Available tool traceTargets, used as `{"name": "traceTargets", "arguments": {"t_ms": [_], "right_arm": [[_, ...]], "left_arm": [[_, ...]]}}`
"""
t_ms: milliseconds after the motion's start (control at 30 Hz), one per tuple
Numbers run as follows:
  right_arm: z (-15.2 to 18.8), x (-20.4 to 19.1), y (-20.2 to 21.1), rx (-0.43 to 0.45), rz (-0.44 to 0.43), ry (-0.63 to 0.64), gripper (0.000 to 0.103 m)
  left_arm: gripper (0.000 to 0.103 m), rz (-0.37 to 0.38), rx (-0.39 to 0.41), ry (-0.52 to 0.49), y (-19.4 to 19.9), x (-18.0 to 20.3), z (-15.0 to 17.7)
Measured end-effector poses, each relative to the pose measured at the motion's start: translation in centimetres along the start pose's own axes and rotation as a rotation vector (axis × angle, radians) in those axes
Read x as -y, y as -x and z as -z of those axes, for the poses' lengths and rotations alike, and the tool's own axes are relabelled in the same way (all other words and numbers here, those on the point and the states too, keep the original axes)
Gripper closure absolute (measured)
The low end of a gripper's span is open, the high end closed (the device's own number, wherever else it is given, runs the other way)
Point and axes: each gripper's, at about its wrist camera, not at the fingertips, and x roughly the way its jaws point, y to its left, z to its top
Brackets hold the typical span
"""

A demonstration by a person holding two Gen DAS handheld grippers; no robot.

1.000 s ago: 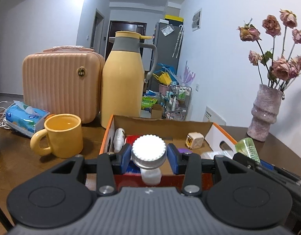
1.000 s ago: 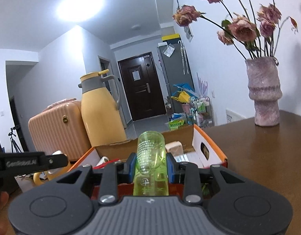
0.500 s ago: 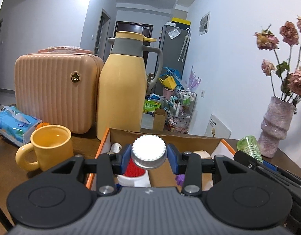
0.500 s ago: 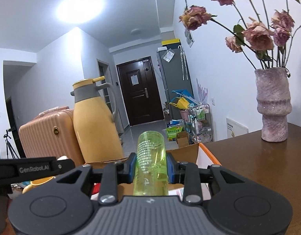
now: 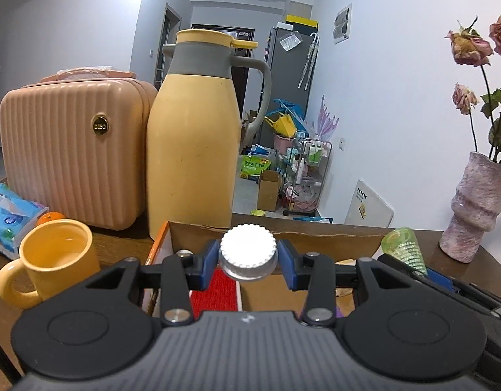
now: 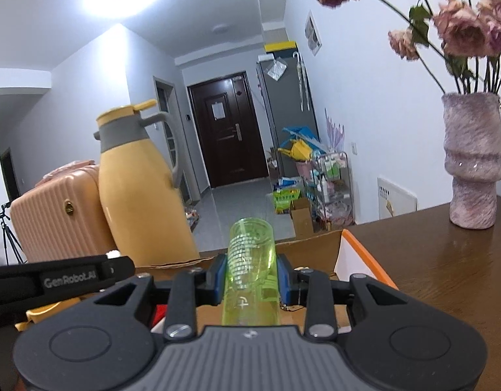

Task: Organize rigid objects
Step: 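Open both grippers to drop the green bottle and white cap into the box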

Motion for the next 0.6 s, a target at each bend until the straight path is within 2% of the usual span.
{"name": "traceTargets", "arguments": {"t_ms": [167,267,300,333,367,400,433,467,500,600], "right_arm": [[-0.8,0.0,-2.6,-0.068,-0.015,-0.017,0.073],[-0.9,-0.5,-3.9,-0.128,-0.026,0.015,0.072],[-1.0,-0.6,-4.3,-0.159,-0.026,0.034,0.072],[-0.9,-0.7,-4.4,-0.178,-0.024,0.049,0.071],[-1.0,-0.8,-4.4,-0.187,-0.015,0.063,0.068],[-1.2,-0.7,-4.1,-0.187,-0.002,0.075,0.054],[-1.4,-0.7,-3.8,-0.183,0.017,0.081,0.044],[-1.6,-0.7,-3.4,-0.169,0.036,0.085,0.024],[-1.6,-0.7,-3.1,-0.157,0.047,0.093,0.014],[-1.8,-0.7,-2.7,-0.146,0.062,0.101,0.008]], "left_arm": [[0.062,-0.019,-0.015,-0.008,-1.1,-0.1,-0.6],[0.062,-0.03,-0.045,-0.02,-1.9,-0.2,-0.7],[0.057,-0.035,-0.066,-0.022,-2.1,-0.2,-0.7],[0.042,-0.037,-0.079,-0.021,-2.2,-0.3,-0.8],[0.032,-0.035,-0.083,-0.019,-2.2,-0.5,-0.9],[0.01,-0.04,-0.077,-0.018,-2.0,-0.7,-0.9],[0.0,-0.06,-0.068,-0.018,-1.8,-0.8,-1.0],[0.0,-0.088,-0.052,-0.017,-1.5,-0.9,-1.1],[0.0,-0.097,-0.04,-0.015,-1.2,-1.0,-1.3],[0.0,-0.096,-0.051,0.003,-1.1,-1.6,-1.5]]}}
